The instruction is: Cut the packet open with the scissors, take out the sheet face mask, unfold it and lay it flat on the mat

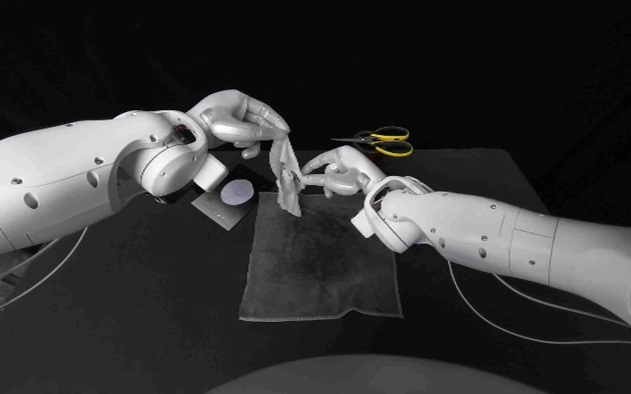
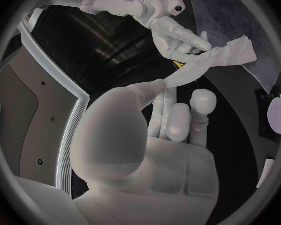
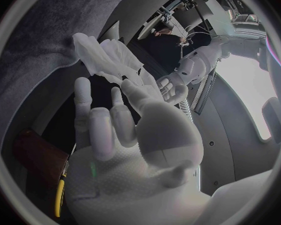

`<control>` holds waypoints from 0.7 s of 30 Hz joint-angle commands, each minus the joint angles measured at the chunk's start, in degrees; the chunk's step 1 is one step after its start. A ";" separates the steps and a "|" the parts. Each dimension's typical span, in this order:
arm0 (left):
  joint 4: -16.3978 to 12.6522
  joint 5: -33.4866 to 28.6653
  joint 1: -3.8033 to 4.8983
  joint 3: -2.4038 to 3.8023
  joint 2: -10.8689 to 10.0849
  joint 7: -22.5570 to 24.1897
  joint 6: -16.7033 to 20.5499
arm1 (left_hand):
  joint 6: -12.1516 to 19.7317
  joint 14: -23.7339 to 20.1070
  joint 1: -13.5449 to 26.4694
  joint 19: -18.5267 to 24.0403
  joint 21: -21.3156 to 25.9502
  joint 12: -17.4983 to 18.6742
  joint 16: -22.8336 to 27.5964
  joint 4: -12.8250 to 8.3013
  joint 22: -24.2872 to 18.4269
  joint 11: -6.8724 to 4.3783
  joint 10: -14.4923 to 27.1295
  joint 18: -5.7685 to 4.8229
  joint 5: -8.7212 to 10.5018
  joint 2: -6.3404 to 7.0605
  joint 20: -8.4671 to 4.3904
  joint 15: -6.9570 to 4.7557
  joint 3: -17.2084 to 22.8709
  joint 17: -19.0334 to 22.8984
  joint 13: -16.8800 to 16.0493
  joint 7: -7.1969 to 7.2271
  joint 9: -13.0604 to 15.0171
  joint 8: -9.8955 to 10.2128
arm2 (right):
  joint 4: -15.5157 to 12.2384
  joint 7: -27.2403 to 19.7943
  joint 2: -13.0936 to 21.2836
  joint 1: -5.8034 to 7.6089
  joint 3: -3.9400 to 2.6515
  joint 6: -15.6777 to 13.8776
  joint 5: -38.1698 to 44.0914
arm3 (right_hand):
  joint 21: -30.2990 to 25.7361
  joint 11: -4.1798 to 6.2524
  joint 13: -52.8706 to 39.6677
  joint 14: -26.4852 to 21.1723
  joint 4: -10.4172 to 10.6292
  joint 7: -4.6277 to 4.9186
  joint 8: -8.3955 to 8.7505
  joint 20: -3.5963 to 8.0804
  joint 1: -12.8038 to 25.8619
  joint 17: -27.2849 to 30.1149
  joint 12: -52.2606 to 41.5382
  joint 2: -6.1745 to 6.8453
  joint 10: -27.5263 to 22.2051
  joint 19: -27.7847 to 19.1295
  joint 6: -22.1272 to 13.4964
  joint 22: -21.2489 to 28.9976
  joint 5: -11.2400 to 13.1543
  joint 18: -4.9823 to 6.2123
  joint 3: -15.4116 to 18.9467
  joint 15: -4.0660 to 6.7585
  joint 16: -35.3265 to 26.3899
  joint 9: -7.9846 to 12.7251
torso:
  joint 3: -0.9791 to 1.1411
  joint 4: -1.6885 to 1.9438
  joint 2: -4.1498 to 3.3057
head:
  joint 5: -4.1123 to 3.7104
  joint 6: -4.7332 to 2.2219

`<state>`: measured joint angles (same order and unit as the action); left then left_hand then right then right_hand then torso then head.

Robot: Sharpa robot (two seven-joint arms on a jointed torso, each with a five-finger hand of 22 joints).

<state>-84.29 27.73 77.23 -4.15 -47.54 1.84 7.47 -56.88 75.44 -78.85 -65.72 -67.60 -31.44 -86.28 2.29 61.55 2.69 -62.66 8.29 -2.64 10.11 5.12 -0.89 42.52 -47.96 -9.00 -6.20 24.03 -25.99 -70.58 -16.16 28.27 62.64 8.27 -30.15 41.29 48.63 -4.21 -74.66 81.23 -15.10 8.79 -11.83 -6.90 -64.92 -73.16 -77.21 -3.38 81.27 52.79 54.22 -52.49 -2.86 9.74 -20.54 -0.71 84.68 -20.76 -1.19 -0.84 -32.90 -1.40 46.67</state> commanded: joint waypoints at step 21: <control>-0.12 -0.09 0.07 0.07 0.01 -0.09 -0.79 | -0.06 0.43 0.14 -0.42 -0.20 0.13 -0.30 -0.14 0.09 0.10 -0.35 -0.54 -0.19 -0.28 -0.12 0.09 0.38 0.20 -0.06 -0.42 7.83 -0.37 | -0.57 -0.81 0.03 -0.14 -0.04 -3.15 0.37 | 0.94 4.33 -5.16 3.49 -1.01 -4.83 -15.27 3.03 -1.62 -5.74 -4.50 -1.31 4.02 1.49 3.73 -1.27 0.10 0.66 -4.57 3.55 1.90 -10.74 | -0.02 0.00 -0.01 | -0.08 0.13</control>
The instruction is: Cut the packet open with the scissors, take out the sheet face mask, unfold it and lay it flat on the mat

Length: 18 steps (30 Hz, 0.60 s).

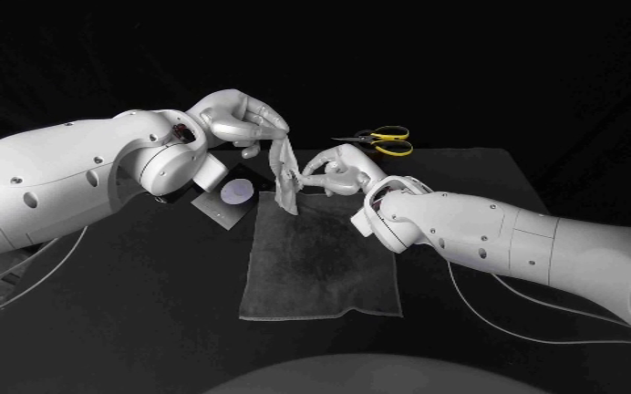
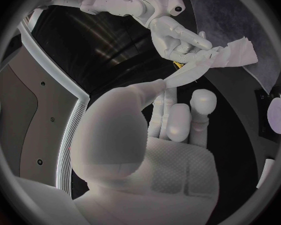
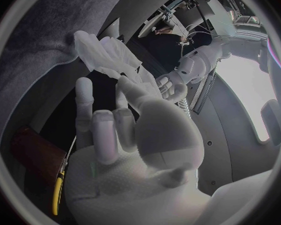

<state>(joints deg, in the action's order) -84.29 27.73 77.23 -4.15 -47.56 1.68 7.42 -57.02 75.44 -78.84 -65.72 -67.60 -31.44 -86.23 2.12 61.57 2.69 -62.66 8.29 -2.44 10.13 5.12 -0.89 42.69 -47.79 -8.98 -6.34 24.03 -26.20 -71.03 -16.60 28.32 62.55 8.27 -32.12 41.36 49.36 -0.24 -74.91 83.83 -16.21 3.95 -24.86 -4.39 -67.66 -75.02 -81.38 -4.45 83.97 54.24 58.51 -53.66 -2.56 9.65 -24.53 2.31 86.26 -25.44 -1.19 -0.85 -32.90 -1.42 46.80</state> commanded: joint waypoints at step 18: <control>-0.09 -0.09 0.07 0.07 -0.03 -0.11 -0.80 | 0.07 0.43 0.13 -0.42 -0.20 0.13 -0.35 0.04 0.07 0.10 -0.36 -0.54 -0.39 -0.30 -0.12 0.09 0.21 0.03 -0.08 -0.28 7.82 -0.16 | -0.26 -0.04 0.02 -0.07 -0.04 1.08 1.42 | -0.79 -2.85 -2.03 -1.24 0.61 3.82 4.45 -1.22 2.96 -0.55 2.47 2.21 -1.03 -1.21 -8.07 -0.22 -0.19 0.29 -1.20 -2.04 -1.04 -4.77 | 0.00 0.00 -0.01 | 0.10 -0.08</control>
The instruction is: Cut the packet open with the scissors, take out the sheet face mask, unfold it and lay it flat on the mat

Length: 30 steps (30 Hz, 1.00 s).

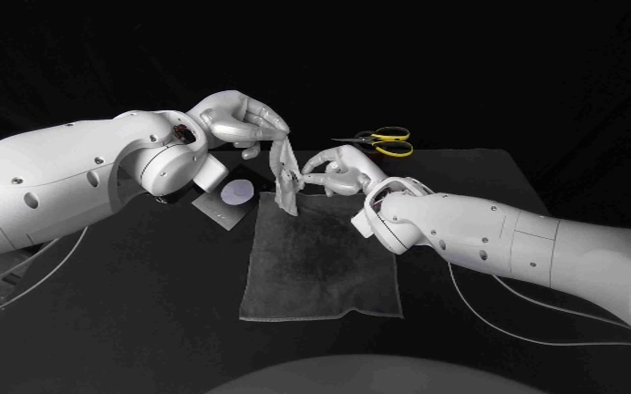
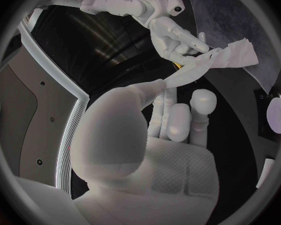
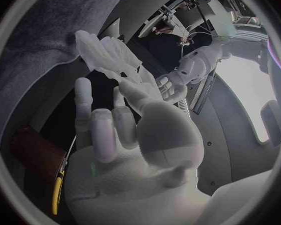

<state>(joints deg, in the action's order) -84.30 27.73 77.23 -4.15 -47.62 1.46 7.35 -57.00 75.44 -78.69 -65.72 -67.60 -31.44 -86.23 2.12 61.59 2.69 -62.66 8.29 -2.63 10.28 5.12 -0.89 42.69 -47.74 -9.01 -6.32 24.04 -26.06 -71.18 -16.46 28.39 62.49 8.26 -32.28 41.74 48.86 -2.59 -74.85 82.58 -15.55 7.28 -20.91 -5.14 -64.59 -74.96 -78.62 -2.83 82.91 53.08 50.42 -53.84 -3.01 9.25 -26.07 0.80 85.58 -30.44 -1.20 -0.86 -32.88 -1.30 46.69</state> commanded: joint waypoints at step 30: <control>-0.19 -0.09 0.07 0.06 0.11 0.01 -0.90 | 0.06 0.51 0.06 -0.50 -0.27 0.15 -0.35 -0.01 0.14 0.09 -0.38 -0.56 -0.20 -0.46 -0.13 0.09 0.29 -0.22 -0.08 -0.29 7.97 -0.26 | 0.28 0.37 -0.75 -0.02 -0.03 1.69 2.08 | -1.31 -1.54 -1.59 -0.73 0.00 1.47 5.30 -1.95 0.94 0.01 0.04 3.01 -0.83 -0.55 1.10 0.28 0.26 1.05 3.64 -1.62 -0.51 2.83 | 0.01 0.02 -0.02 | 0.00 0.16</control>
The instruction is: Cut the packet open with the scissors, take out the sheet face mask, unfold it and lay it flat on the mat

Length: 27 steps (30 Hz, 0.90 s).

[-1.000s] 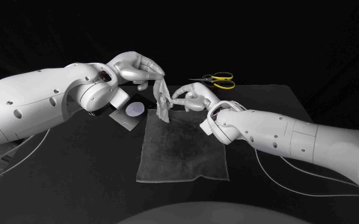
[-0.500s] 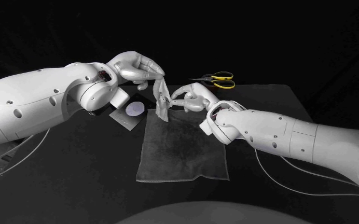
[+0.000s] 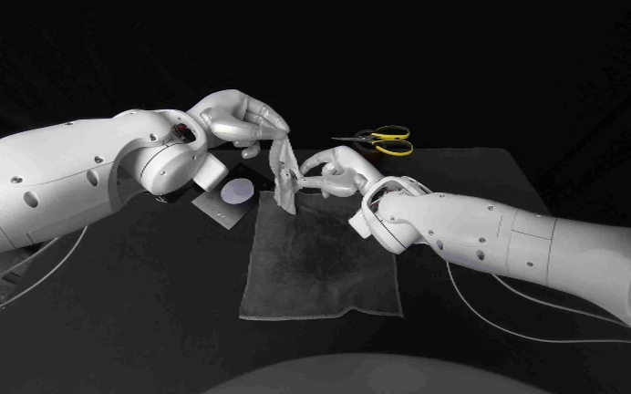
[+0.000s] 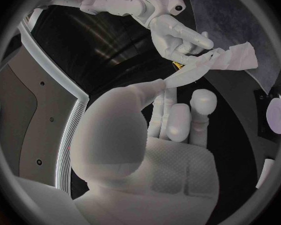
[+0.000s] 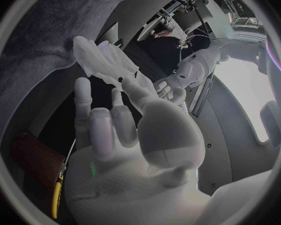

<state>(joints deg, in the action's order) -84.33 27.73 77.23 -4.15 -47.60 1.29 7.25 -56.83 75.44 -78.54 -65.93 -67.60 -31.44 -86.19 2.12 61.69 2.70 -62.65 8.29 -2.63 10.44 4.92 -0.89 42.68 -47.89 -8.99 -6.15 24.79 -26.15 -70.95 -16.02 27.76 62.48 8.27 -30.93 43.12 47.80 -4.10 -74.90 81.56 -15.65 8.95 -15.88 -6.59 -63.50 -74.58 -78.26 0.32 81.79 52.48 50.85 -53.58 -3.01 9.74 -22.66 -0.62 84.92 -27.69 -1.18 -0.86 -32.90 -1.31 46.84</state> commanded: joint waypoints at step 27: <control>0.21 -0.09 0.08 0.06 -0.14 -0.28 -0.98 | -0.12 0.48 -0.01 -0.28 -0.25 0.16 -0.36 -0.06 0.02 0.08 -0.40 -0.55 -0.20 -0.61 0.07 0.08 0.36 0.07 -0.12 -0.46 7.36 -0.13 | -0.07 -1.25 0.63 -0.02 -0.04 -2.93 -0.37 | 0.77 4.02 -5.04 2.96 0.31 -4.76 -5.12 2.39 -2.98 -3.91 -3.42 -5.06 3.52 2.28 9.03 -0.61 0.24 0.78 -1.60 3.27 1.42 -2.82 | 0.03 -0.01 0.04 | 0.05 -0.11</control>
<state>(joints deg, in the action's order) -84.18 27.73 77.23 -4.15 -47.74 1.04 7.01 -57.01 75.44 -78.54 -65.92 -67.60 -31.44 -86.19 2.12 61.64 2.70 -62.65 8.29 -2.62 10.44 4.92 -0.89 42.68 -47.83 -9.06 -6.33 24.81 -25.91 -70.86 -16.43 28.23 62.47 8.26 -33.19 42.90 48.24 -0.50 -74.99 84.02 -15.40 4.28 -20.73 -4.61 -66.53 -74.99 -81.75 -4.07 83.95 54.86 59.56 -54.11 -2.72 9.68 -23.89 2.27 86.26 -29.26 -1.17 -0.84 -32.88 -1.23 46.85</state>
